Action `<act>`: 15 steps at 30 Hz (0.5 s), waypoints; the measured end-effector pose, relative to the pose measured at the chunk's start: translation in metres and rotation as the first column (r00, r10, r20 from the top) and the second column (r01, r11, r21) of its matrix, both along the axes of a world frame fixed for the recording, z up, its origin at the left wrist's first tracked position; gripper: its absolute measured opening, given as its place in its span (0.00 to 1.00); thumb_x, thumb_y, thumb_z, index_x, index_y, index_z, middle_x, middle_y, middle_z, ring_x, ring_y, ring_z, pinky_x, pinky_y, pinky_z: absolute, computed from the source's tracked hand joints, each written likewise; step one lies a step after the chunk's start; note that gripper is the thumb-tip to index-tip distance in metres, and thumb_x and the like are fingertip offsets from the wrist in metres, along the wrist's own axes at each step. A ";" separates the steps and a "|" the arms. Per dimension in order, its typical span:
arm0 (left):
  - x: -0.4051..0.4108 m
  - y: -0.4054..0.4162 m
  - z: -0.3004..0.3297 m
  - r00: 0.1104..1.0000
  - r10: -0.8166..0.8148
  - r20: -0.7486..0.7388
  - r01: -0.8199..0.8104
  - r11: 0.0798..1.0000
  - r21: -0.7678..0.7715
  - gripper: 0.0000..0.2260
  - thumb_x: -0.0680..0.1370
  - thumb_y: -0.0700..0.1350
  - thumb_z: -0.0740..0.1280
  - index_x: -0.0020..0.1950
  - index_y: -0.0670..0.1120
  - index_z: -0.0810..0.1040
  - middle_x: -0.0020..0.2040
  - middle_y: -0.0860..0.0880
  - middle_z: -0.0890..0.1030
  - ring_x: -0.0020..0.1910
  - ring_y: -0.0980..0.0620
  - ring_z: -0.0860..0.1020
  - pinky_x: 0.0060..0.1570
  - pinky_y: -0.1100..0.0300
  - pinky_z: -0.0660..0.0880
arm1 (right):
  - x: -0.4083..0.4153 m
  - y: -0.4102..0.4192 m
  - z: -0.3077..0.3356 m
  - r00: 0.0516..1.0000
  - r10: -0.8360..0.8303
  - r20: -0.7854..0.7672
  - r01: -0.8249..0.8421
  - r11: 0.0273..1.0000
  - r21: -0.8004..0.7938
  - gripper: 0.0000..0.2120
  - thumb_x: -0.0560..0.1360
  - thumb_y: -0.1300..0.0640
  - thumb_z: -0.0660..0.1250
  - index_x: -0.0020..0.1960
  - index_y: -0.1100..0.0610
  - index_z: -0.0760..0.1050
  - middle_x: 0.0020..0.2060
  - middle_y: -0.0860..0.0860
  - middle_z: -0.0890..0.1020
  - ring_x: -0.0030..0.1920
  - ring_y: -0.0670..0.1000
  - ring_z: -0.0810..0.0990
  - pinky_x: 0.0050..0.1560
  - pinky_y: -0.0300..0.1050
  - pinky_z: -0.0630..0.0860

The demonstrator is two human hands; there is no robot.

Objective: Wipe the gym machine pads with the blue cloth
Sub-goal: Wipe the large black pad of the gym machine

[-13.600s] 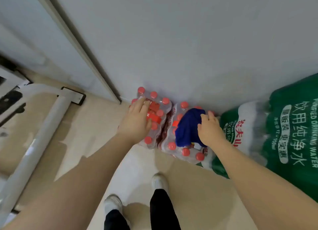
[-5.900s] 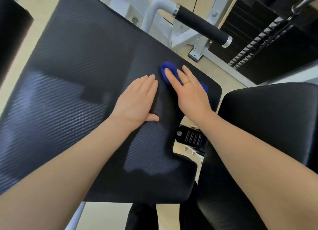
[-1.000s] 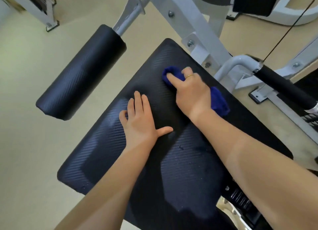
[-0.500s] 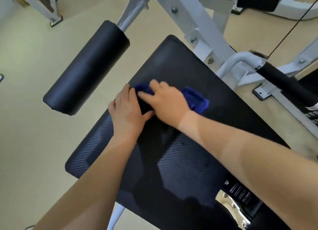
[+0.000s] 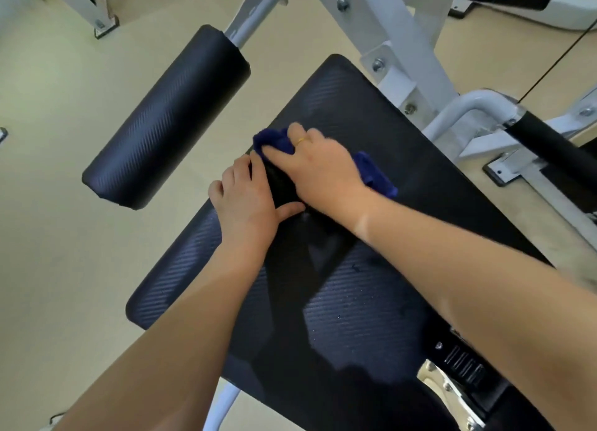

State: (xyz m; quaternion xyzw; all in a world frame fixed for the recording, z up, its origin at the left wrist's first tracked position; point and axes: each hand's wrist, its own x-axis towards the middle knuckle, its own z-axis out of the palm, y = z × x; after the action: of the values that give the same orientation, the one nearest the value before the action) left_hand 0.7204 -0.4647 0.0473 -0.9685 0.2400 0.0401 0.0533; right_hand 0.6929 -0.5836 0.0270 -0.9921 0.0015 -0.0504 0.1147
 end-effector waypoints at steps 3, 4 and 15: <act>0.001 0.000 0.000 1.000 0.002 -0.010 -0.002 0.999 0.045 0.46 0.67 0.66 0.67 0.75 0.42 0.54 0.72 0.43 0.62 0.68 0.43 0.63 0.64 0.49 0.59 | 0.018 -0.047 0.004 0.982 -0.186 -0.005 0.186 0.982 -0.029 0.22 0.77 0.62 0.55 0.71 0.51 0.62 0.67 0.63 0.64 0.57 0.64 0.70 0.43 0.52 0.66; 0.000 0.000 0.000 1.000 0.005 -0.016 -0.004 0.999 0.044 0.46 0.67 0.66 0.66 0.75 0.42 0.54 0.72 0.43 0.62 0.68 0.43 0.63 0.64 0.50 0.59 | 0.024 -0.062 0.005 0.958 -0.287 -0.009 0.287 0.958 -0.024 0.22 0.77 0.62 0.55 0.70 0.51 0.63 0.67 0.63 0.64 0.58 0.64 0.69 0.45 0.53 0.68; -0.001 -0.001 0.001 1.000 0.008 -0.026 -0.007 0.999 0.040 0.45 0.68 0.65 0.66 0.76 0.43 0.51 0.73 0.44 0.60 0.70 0.44 0.60 0.66 0.49 0.57 | 0.026 -0.071 0.006 0.972 -0.234 -0.025 0.234 0.972 -0.016 0.21 0.77 0.62 0.56 0.68 0.50 0.65 0.65 0.61 0.65 0.57 0.62 0.70 0.40 0.50 0.64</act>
State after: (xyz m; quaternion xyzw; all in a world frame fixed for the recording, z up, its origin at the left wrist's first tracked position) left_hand 0.7190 -0.4661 0.0481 -0.9675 0.2363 0.0576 0.0691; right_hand 0.7188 -0.6550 0.0328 -0.9863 0.1194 -0.0504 0.1017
